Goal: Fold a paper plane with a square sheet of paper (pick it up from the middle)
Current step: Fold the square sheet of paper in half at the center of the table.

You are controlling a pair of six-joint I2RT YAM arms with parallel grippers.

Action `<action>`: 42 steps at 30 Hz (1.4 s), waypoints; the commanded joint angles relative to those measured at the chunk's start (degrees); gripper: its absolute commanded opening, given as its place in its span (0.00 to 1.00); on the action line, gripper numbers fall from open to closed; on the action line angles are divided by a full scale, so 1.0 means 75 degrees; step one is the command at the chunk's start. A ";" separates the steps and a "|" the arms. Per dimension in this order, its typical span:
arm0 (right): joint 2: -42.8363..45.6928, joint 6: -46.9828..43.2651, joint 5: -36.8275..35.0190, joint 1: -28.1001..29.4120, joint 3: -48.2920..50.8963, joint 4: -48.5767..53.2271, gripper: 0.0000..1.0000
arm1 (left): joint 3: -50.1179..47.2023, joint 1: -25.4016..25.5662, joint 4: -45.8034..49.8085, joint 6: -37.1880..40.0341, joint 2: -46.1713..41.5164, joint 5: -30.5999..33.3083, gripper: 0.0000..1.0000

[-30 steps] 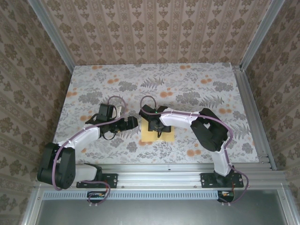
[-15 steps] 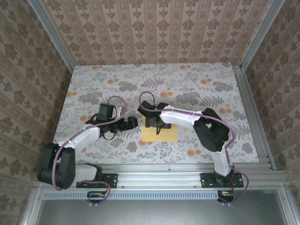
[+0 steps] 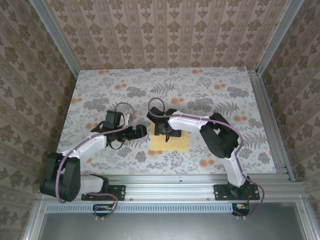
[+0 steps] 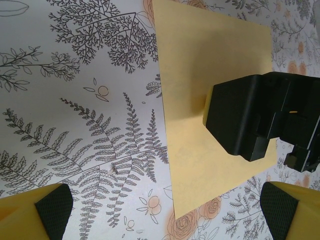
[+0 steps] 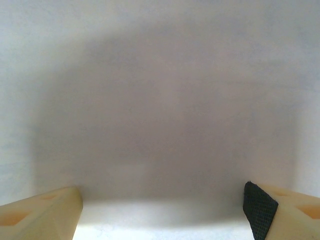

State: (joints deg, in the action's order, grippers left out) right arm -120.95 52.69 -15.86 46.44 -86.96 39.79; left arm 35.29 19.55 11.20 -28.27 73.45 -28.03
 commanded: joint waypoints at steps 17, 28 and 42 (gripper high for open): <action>0.0071 -0.0438 -0.0315 0.0116 -0.0012 0.0442 0.59 | 0.0287 0.0075 0.0213 0.0094 -0.0108 0.0009 1.00; 0.0568 -0.0639 -0.0571 0.0213 -0.0137 0.0416 0.37 | 0.0310 0.0077 0.0268 0.0132 -0.0102 0.0023 1.00; 0.1988 -0.0629 0.0288 0.0317 0.0286 -0.0815 0.22 | 0.0450 -0.0101 0.0759 0.0225 -0.0737 0.0187 1.00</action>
State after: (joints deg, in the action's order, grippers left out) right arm -110.89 47.92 -16.49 48.40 -86.35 37.82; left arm 36.45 19.62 14.24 -28.21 71.24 -27.18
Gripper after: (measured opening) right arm 0.218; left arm 0.996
